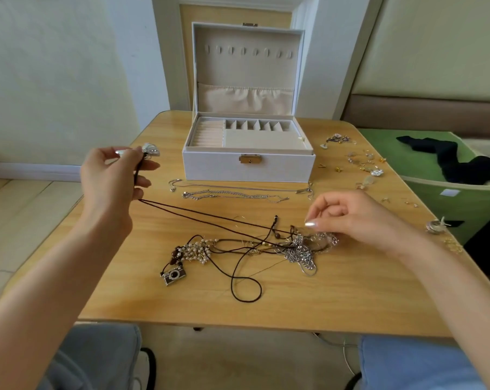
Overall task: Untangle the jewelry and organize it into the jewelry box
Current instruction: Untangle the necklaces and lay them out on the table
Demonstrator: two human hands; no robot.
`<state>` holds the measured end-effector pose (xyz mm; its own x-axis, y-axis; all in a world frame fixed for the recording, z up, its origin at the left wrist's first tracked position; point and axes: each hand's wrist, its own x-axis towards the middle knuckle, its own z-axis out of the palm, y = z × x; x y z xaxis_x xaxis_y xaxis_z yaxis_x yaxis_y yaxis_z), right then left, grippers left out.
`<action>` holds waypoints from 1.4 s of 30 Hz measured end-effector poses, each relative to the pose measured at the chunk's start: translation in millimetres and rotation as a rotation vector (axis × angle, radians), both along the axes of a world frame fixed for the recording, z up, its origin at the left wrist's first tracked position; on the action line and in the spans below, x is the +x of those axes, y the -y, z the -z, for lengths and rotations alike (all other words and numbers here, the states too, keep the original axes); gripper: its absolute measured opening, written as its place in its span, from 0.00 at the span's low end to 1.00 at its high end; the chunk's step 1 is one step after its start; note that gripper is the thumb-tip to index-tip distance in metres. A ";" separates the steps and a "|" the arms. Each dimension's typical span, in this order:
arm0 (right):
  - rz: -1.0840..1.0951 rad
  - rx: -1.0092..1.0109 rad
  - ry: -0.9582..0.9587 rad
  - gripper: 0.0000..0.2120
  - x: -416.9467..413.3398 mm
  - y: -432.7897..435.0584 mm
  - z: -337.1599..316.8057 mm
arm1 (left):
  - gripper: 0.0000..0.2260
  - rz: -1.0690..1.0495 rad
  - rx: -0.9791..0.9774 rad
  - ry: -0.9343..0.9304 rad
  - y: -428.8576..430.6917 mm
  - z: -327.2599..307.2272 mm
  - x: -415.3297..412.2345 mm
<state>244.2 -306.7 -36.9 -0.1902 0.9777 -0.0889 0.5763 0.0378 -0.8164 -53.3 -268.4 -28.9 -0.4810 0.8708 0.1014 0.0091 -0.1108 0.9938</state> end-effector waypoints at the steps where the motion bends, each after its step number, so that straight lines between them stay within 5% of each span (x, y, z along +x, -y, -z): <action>1: -0.022 0.001 0.063 0.03 -0.6 0.1 1.0 | 0.07 -0.004 -0.006 -0.013 0.1 0.2 -1.6; 8: -0.053 0.032 0.233 0.11 2.0 0.4 -1.7 | 0.08 0.040 -0.192 -0.417 -1.2 6.8 -20.6; 11: -0.021 0.150 0.161 0.04 0.9 -0.9 -0.4 | 0.03 0.043 -0.257 -0.608 3.5 5.9 -29.7; 14: -0.083 0.258 0.238 0.16 -5.2 -1.4 2.2 | 0.06 0.062 -0.334 -0.744 9.4 5.3 -35.4; 17: -0.114 0.243 0.333 0.16 -10.7 -1.8 10.0 | 0.05 0.146 -0.402 -0.860 14.6 9.3 -35.4; 21: -0.036 0.295 0.302 0.10 -11.7 -4.1 12.9 | 0.05 0.280 -0.452 -0.804 16.2 11.0 -36.1; 28: 0.036 0.176 -0.261 0.09 -14.4 -4.3 -2.5 | 0.09 0.356 -0.459 -0.863 13.0 18.8 -36.5; 31: 0.014 0.185 -0.327 0.08 -16.8 -2.9 -3.6 | 0.07 0.253 -0.230 -1.103 10.8 19.4 -28.0; 33: 0.008 0.193 -0.352 0.08 -18.4 -2.0 -4.1 | 0.05 0.258 0.019 -1.044 15.6 15.9 -6.1; 37: -0.008 0.132 -0.462 0.07 -21.6 -1.7 -5.7 | 0.05 0.626 0.201 -0.835 29.8 16.5 49.2; 42: -0.031 0.113 -0.490 0.05 -24.6 -1.6 -8.7 | 0.12 0.876 0.133 -0.760 30.4 31.3 86.3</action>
